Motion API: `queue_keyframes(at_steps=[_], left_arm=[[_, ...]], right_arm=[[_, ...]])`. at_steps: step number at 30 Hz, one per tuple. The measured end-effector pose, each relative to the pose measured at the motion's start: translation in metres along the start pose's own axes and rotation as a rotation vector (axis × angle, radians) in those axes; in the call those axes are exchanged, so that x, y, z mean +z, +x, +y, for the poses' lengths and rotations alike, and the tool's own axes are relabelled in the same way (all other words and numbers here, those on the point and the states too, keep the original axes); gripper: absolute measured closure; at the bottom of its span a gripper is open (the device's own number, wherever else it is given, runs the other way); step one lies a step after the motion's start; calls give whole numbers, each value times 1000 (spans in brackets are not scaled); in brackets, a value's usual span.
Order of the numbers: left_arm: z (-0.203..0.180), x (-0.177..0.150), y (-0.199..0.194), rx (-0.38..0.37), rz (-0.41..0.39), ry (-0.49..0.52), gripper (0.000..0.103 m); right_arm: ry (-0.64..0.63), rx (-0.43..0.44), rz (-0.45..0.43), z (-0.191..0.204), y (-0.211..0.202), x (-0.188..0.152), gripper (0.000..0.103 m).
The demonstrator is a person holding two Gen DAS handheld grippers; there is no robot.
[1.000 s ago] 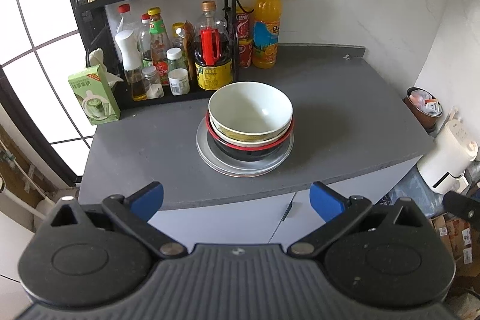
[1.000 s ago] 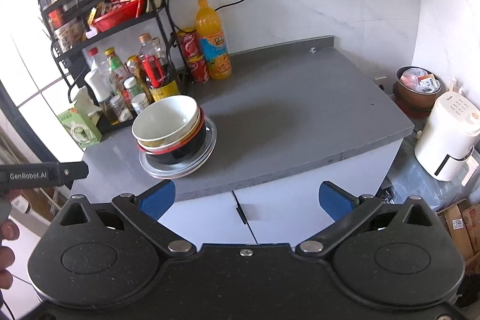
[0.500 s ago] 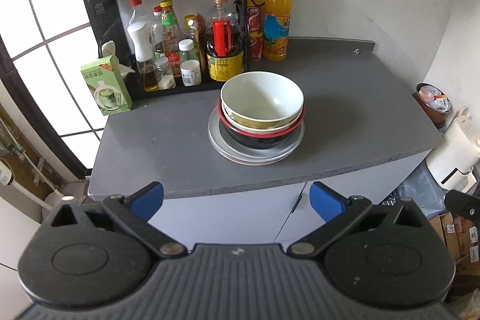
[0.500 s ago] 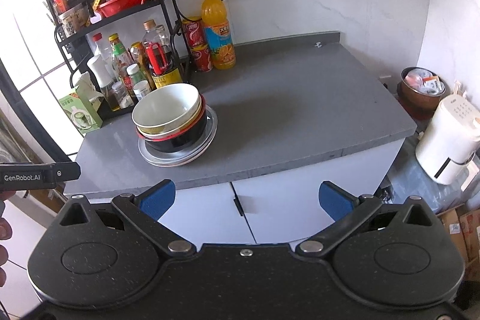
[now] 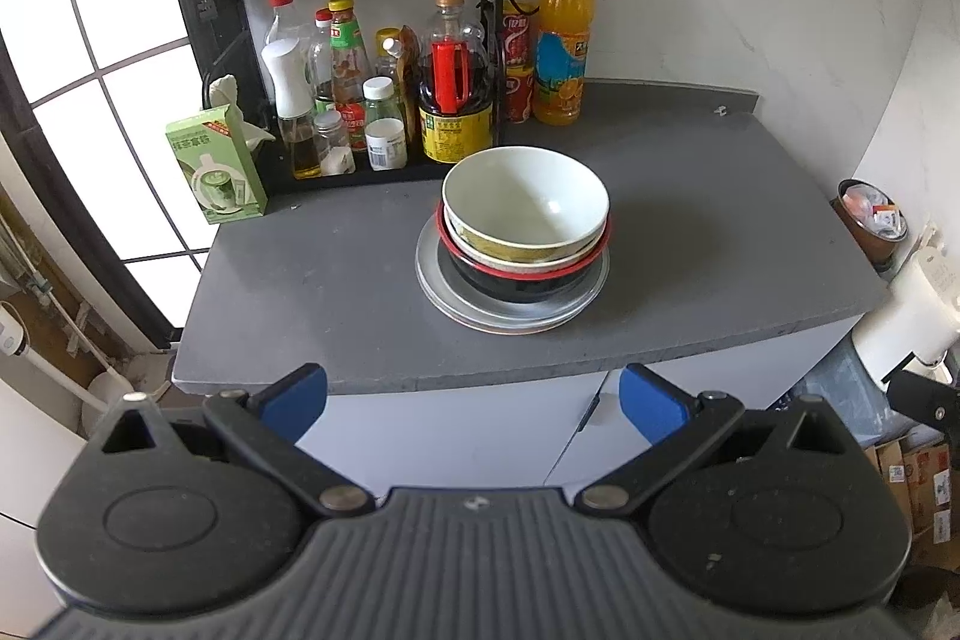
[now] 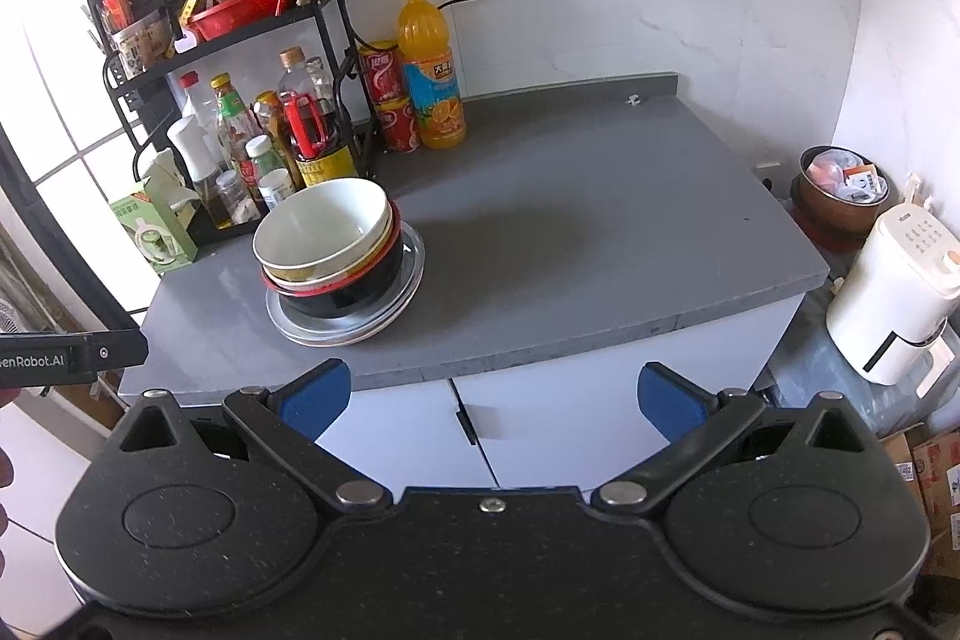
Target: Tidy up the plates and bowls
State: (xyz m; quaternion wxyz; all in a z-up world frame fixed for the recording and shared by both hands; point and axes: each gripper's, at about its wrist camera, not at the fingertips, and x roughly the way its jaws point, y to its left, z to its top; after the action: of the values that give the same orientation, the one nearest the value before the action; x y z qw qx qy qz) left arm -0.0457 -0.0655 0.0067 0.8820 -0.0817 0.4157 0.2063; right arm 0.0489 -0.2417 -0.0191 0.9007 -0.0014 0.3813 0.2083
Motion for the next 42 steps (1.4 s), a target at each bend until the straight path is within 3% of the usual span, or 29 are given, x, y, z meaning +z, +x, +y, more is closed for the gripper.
queue_keyframes(at_steps=[42], left_arm=[[-31,1,-1,-96,-28,97,0]], right_arm=[[22,-100,-67,0,-17,-8,0]])
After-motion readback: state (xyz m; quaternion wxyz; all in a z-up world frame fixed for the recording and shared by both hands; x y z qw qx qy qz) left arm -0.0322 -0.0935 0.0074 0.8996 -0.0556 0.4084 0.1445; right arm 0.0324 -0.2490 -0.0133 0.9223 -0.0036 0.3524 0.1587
